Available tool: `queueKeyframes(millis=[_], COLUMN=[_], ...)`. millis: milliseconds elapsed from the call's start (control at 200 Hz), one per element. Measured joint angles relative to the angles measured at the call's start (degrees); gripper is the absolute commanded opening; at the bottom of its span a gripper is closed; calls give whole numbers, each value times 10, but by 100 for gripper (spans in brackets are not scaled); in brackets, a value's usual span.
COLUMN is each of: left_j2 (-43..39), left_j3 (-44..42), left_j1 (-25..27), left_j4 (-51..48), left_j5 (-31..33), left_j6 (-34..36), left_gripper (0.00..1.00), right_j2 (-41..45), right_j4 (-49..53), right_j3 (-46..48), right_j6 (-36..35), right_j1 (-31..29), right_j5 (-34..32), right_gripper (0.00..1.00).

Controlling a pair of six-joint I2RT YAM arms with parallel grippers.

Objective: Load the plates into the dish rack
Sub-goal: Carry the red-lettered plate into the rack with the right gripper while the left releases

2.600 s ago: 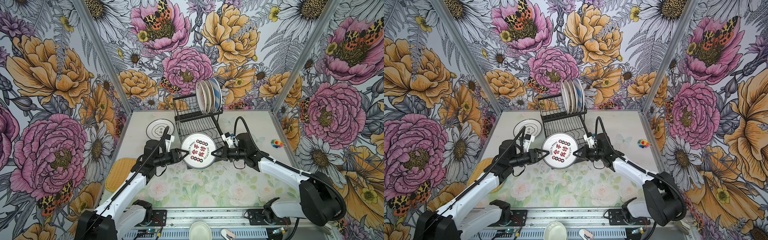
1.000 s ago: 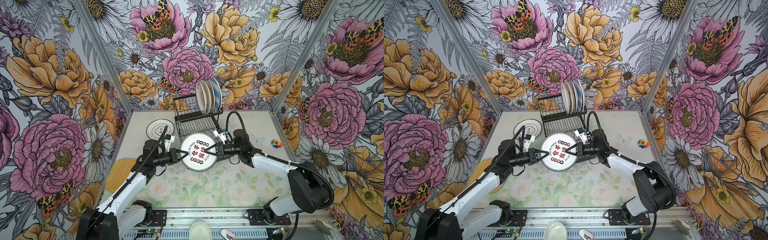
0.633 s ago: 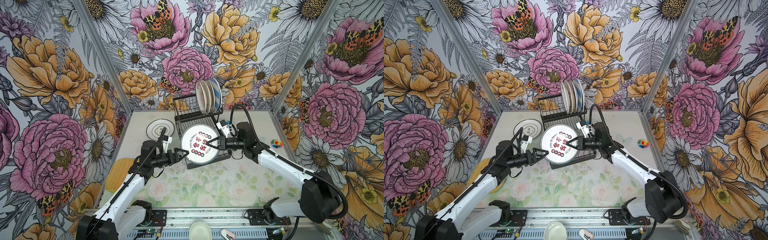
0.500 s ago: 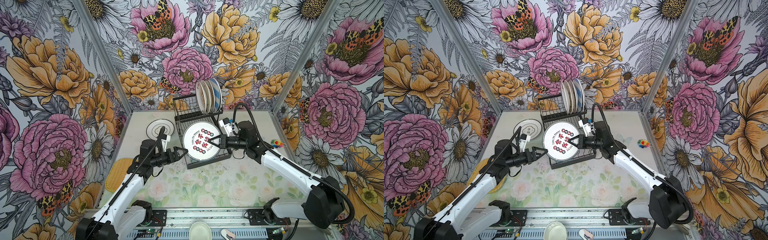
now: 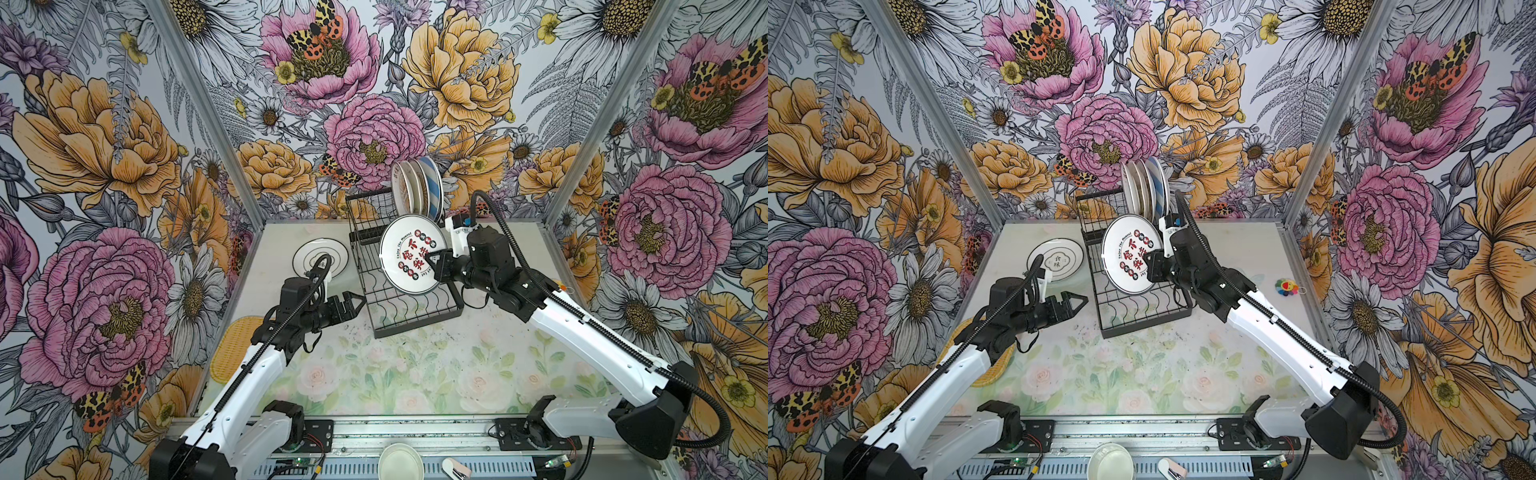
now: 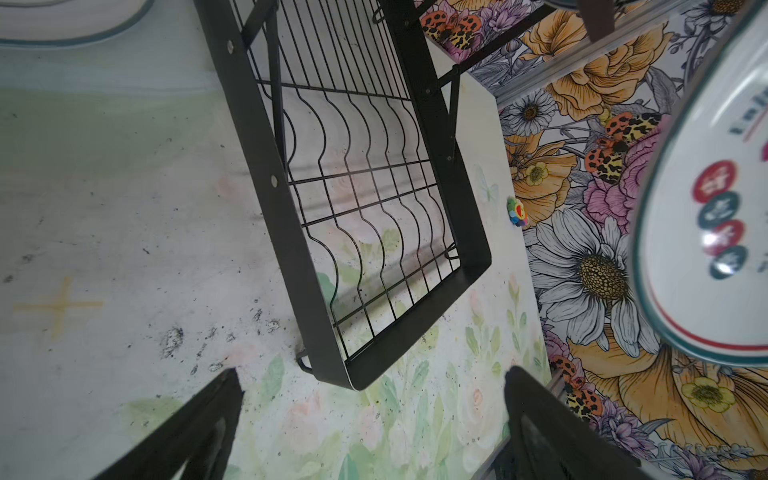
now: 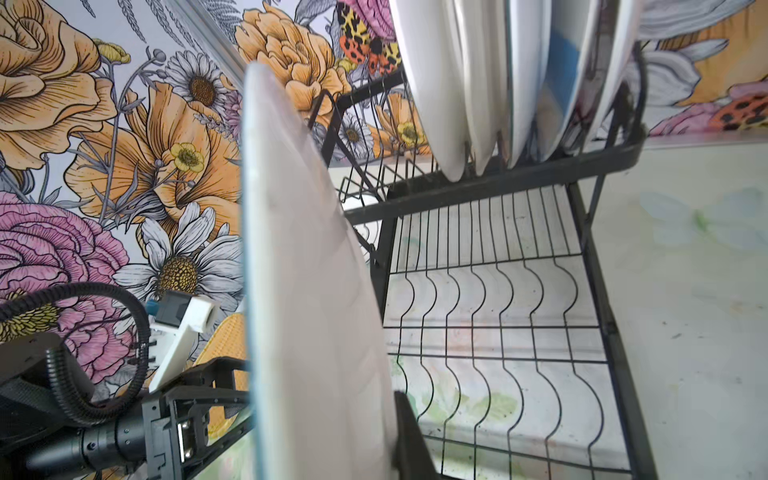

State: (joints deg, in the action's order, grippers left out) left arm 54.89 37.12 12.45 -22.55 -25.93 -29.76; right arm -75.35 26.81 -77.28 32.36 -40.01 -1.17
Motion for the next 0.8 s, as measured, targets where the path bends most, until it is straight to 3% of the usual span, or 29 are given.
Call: queueKeyframes(millis=[370,801], left_j2=[5,-2], left_j3=[1,1], left_j1=[0,0], left_j4=[-15,-17], left_j5=[35,44], left_j6=[4,4], left_gripper=[99,99], right_j2=[-111,-230], right_j4=[5,-87], right_j3=[-172,-264], right_j6=[-104,-234], right_j1=[-75,-82], right_j5=[-239,-375], right_gripper=[0,0])
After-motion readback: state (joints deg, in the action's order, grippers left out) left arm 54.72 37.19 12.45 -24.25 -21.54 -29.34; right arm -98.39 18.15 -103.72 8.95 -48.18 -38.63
